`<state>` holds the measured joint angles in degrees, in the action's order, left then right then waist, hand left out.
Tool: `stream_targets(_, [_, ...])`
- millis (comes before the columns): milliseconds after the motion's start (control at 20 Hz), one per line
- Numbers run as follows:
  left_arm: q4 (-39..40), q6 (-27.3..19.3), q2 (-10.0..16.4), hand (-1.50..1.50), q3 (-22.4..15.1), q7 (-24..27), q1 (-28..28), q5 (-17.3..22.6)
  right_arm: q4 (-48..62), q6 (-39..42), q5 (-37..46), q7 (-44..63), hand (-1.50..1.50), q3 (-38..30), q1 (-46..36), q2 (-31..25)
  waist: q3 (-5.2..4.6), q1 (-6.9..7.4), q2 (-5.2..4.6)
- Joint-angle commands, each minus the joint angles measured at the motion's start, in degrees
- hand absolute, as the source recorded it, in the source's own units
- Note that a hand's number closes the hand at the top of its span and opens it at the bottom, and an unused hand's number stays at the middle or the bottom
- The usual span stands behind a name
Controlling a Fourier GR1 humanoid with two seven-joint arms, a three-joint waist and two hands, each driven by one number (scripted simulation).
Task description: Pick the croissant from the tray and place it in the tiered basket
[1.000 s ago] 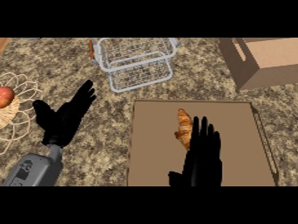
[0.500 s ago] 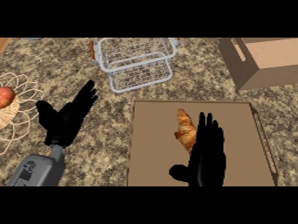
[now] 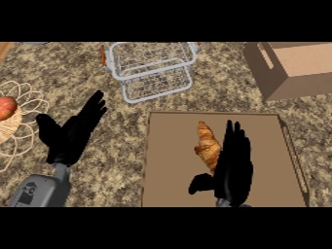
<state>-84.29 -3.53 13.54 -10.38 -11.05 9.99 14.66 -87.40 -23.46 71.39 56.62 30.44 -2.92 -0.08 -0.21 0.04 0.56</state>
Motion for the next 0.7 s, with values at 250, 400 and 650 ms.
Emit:
stream_targets(250, [1.61, -0.09, -4.81, 0.0, -0.99, 2.43, -1.9, -3.68, 12.29, -6.35, -3.2, -1.53, -1.5, 0.72, -4.12, 0.09, 0.22, 0.19, -0.63])
stream_targets(400, [0.72, 0.73, -2.83, 0.0, 1.35, -1.7, 1.43, -2.73, 11.86, -6.45, -7.33, -8.92, 1.5, 1.34, -5.64, 0.07, 0.23, 0.15, -0.65])
stream_targets(650, [1.46, 0.67, -3.16, 0.0, 2.26, -1.76, 2.88, -3.88, 16.51, -7.86, -5.29, -12.55, 1.5, -1.69, -6.81, -0.53, 0.23, -0.01, -0.67])
